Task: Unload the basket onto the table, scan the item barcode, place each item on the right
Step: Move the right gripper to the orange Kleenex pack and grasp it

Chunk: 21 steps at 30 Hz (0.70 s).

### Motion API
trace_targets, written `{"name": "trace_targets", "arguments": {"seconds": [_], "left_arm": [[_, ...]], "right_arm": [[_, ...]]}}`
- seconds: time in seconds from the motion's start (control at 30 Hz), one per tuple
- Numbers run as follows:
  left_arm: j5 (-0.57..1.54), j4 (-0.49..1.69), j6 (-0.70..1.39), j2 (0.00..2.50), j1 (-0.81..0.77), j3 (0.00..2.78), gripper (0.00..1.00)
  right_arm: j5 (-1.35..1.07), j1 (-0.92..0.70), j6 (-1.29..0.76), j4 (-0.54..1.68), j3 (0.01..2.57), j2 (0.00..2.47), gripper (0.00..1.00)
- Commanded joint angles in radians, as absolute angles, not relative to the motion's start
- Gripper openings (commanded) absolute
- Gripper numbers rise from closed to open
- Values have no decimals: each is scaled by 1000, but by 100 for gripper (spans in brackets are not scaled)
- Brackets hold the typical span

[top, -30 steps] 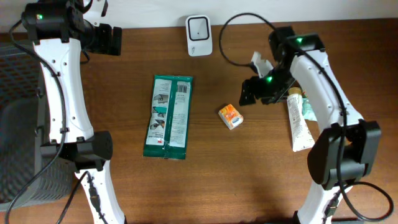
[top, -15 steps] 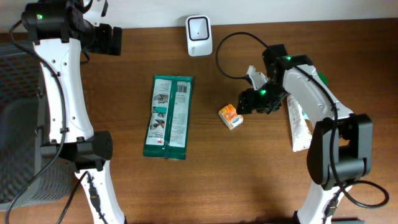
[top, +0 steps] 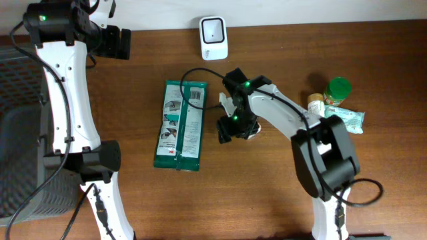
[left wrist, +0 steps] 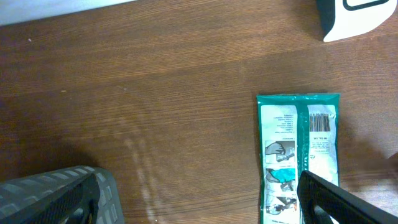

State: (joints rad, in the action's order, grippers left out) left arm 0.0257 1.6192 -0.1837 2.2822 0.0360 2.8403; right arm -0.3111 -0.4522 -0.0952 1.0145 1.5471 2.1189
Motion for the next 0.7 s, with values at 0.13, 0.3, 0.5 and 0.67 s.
{"name": "trace_targets", "arguments": {"seconds": [0.13,0.3,0.5,0.67], "left_arm": [[33,1618,-192,2277,42,2843,99],[33,1618,-193,2277,42,2843,99],[33,1618,-193,2277,42,2843,99],[33,1618,-193,2277,42,2843,99]], "right_arm": [[-147,-339,-113,1059,1541,2142,64],[-107,-243,-18,1026,1541,2142,64],[-199,-174,38,866,1541,2142,64],[-300,-140,36,941,1599,2137,57]]}}
